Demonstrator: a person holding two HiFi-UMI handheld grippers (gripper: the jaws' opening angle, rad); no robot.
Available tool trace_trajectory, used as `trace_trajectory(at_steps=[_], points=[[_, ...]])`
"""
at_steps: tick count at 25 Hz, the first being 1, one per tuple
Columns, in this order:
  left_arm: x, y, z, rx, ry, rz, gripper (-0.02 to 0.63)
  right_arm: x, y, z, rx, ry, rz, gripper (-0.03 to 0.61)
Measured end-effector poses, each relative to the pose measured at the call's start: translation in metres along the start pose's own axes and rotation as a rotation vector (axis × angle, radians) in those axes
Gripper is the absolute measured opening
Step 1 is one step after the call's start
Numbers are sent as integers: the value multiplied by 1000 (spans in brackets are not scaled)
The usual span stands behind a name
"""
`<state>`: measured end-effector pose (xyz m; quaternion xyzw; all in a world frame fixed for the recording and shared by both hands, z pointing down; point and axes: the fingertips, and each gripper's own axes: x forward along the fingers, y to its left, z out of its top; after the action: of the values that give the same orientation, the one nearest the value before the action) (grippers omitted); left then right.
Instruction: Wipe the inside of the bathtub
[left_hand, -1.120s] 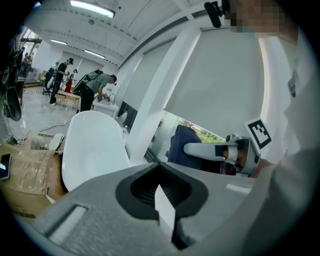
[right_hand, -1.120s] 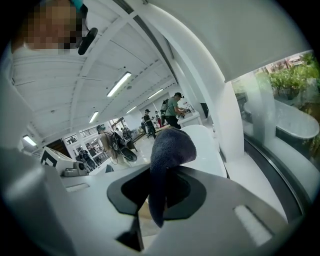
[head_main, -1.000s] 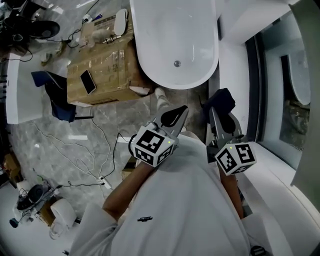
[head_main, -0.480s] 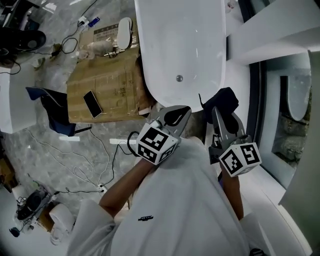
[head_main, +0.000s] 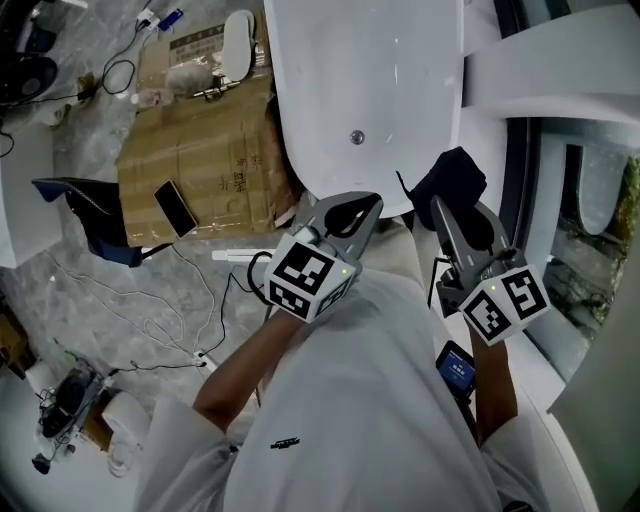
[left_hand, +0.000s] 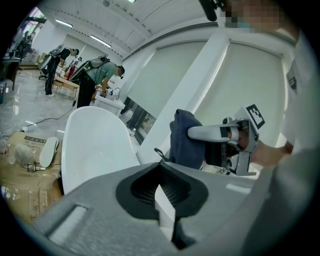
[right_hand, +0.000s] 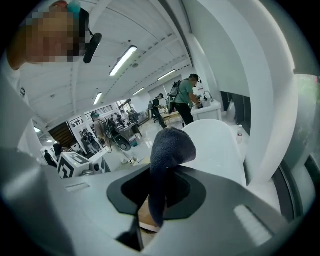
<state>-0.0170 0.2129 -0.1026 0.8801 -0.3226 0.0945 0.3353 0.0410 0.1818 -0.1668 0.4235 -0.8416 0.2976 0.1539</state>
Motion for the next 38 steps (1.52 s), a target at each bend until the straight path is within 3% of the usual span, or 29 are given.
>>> trace_trajectory(at_steps=[12, 22, 27, 31, 38], points=[[58, 57, 2, -53, 25, 185, -3, 73, -80, -10, -175, 139, 178, 55], [104, 123, -35, -218, 14, 379, -3, 138, -133, -49, -343, 285, 354, 55], [129, 154, -72, -153, 75, 414, -3, 172, -152, -88, -406, 312, 405, 55], [145, 174, -104, -168, 111, 414, -3, 201, -175, -122, -477, 327, 405, 54], [168, 193, -152, -103, 187, 387, -5, 251, -204, -177, -432, 336, 427, 54]])
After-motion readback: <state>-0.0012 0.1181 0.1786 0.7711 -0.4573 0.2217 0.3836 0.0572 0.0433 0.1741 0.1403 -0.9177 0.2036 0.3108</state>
